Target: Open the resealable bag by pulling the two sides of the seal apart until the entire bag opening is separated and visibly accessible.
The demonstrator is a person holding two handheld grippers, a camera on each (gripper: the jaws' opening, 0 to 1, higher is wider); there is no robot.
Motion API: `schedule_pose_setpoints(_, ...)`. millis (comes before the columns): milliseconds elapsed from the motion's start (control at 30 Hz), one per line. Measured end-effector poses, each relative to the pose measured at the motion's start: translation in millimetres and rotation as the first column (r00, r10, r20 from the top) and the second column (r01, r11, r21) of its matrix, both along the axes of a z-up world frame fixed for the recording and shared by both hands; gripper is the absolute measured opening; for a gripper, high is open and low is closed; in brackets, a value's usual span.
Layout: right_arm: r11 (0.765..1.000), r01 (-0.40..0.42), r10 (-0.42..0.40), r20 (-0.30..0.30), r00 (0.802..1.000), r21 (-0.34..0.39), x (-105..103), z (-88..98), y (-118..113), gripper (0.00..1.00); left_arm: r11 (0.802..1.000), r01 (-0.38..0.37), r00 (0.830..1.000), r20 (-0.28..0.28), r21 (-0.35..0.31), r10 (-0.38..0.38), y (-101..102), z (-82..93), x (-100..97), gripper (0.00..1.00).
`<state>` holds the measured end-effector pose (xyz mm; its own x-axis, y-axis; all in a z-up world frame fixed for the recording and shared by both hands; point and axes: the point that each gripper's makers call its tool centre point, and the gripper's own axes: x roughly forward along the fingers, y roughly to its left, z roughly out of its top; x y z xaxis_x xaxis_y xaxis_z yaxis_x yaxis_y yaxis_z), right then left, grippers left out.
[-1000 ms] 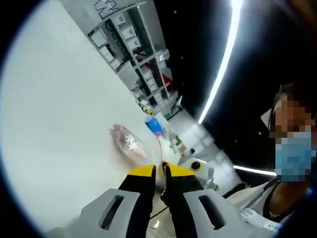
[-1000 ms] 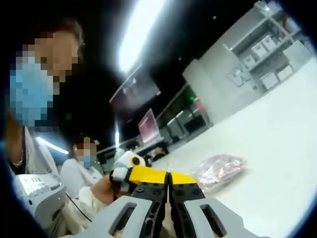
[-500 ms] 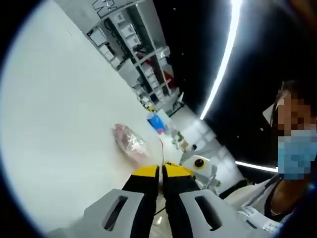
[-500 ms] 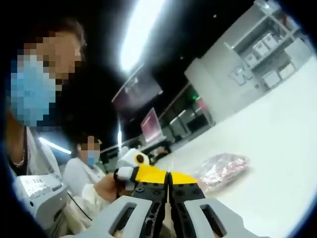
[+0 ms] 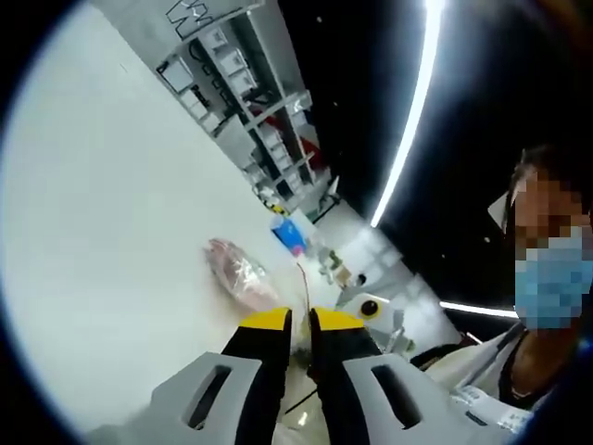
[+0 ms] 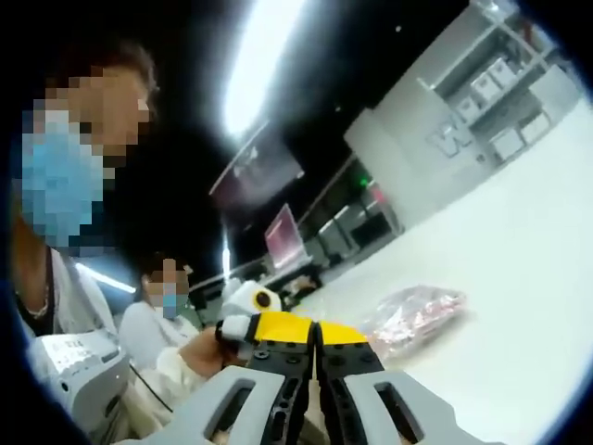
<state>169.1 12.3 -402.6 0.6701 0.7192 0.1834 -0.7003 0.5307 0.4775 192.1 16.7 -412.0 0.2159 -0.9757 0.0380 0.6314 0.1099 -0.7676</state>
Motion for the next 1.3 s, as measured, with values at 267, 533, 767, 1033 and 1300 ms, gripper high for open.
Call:
schedule_pose_setpoints(267, 1.0, -0.002, 0.002, 0.001, 1.0, -0.009, -0.3, -1.1, 1.1, 0.0, 1.0, 0.02, 0.999, -0.025, 0.003, -0.02, -1.9, -2.7, -4.7, 0.07)
schedule_pose_setpoints(533, 1.0, 0.009, -0.009, 0.002, 1.0, -0.003, 1.5, -0.8, -0.5, 0.0, 1.0, 0.016, 1.0, -0.018, 0.004, -0.016, -1.8, -3.2, -6.2, 0.06)
schedule_pose_setpoints(767, 1.0, 0.011, -0.011, 0.001, 1.0, -0.003, 1.9, -0.7, -1.5, 0.0, 0.999, 0.029, 1.0, -0.011, 0.015, -0.029, -3.6, -5.3, -9.4, 0.01)
schedule_pose_setpoints(1033, 1.0, 0.004, -0.004, -0.005, 1.0, 0.001, 1.5, -0.9, -1.5, 0.0, 1.0, 0.025, 1.0, -0.015, -0.004, -0.025, -5.0, -1.7, -10.8, 0.08)
schedule_pose_setpoints(1300, 1.0, 0.006, -0.006, -0.005, 1.0, -0.003, 1.3, -1.6, -1.7, 0.0, 0.999, 0.039, 0.999, 0.0, -0.008, -0.039, -5.1, -2.1, -14.0, 0.01)
